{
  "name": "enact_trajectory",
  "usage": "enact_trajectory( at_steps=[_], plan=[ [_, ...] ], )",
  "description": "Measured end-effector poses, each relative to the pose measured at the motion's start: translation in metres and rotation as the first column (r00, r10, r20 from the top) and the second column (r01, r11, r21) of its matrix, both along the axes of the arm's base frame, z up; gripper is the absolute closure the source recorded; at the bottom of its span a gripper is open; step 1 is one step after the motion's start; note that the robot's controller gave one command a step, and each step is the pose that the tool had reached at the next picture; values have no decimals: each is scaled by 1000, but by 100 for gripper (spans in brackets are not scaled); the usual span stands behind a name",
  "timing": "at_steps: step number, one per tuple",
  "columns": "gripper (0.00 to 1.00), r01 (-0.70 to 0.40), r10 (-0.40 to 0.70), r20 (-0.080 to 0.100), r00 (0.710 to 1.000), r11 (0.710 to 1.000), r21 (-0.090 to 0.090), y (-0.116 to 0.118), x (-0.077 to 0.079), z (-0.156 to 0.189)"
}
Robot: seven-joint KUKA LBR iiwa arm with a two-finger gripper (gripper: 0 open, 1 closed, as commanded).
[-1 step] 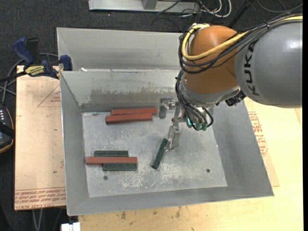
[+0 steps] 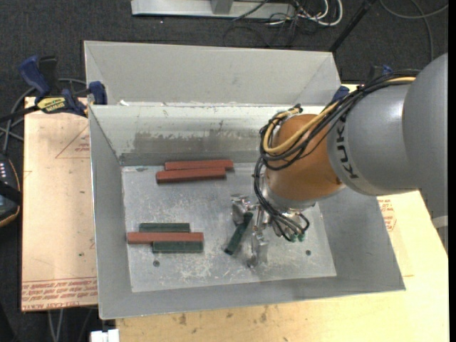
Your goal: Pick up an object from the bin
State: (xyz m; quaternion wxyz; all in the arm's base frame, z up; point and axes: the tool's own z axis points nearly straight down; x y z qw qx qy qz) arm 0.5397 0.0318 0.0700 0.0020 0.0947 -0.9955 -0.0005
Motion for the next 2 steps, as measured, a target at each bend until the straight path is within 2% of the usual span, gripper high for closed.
enact_trajectory(
  at_steps=[1,2],
  plan=[
    [100,0,0,5,1000,1000,1,1,2,4],
    [100,-285,285,14,958,958,-1,18,-5,153]
  ],
)
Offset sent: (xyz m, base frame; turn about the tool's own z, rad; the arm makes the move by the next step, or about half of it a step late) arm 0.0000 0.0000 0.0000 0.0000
